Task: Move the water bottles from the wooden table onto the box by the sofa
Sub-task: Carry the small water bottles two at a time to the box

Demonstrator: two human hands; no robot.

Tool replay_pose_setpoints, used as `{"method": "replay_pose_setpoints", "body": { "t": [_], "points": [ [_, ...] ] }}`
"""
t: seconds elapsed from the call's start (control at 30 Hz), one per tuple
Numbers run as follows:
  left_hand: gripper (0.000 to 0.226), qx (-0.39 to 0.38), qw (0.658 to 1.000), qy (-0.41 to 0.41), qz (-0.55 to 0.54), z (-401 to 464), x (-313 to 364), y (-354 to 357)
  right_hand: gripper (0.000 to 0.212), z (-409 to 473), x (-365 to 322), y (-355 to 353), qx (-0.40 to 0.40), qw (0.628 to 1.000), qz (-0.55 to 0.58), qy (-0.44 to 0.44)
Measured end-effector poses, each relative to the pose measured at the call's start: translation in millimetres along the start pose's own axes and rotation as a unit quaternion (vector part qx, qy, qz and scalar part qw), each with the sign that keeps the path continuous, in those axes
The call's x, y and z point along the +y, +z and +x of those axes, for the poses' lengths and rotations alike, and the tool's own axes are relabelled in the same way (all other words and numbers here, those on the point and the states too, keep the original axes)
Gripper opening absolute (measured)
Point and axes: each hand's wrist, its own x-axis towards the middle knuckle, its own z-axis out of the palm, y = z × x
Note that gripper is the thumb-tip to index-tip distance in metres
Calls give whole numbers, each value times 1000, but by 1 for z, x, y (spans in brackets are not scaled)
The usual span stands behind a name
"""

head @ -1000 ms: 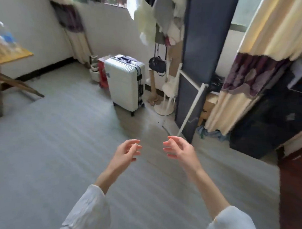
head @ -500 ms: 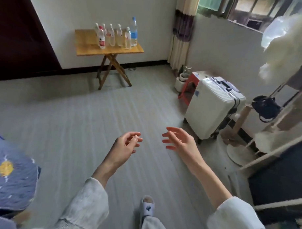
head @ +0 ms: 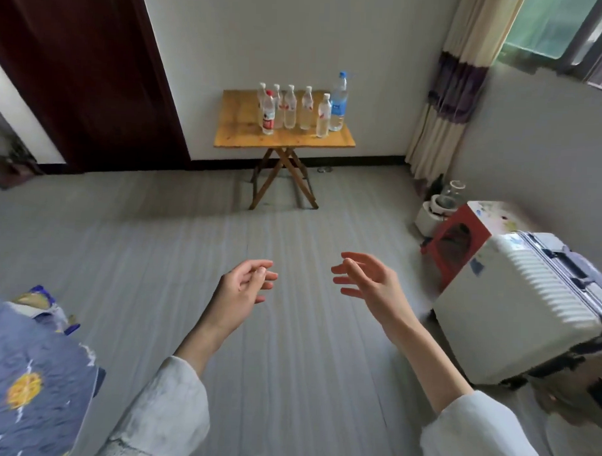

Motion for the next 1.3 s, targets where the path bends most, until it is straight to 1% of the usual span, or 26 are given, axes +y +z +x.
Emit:
{"method": "replay_pose_setpoints", "body": {
  "t": [0.13, 0.27, 0.37, 0.47, 0.6, 0.7, 0.87, 0.97, 1.13, 1.3],
  "points": [
    [20, 7, 1000, -11, -3, 82, -9, -2, 18, 87, 1, 6, -6, 1000, -6, 0],
    [20, -1, 1000, -12, -2, 188, -9, -9, 15, 187, -4, 16, 0, 1000, -13, -5],
    [21, -10, 1000, 4, 2, 276, 4, -17, 12, 269, -18, 21, 13, 1000, -18, -10],
    [23, -4, 1000, 20, 0, 354, 23, -26, 14, 342, -35, 26, 21, 999, -24, -19],
    [20, -28, 1000, 12, 9, 437, 28, -27, 15, 423, -48, 29, 28, 999, -19, -20],
    [20, -44, 999, -6, 18, 496, 20, -23, 11, 482, -46, 31, 33, 999, -11, -13],
    [21, -38, 999, -21, 27, 604, 12, -11, 16, 595, -39, 24, 36, 999, -15, 0],
    [21, -35, 999, -16, 31, 675, 15, 1, 19, 669, -40, 14, 34, 999, -8, -4],
    [21, -23, 999, -34, 35, 794, 32, 23, 21, 796, -57, -6, 18, 1000, -14, 0],
    [22, -29, 998, -47, 42, 886, 34, 38, 19, 892, -60, -16, 11, 999, -30, 20]
  ]
}}
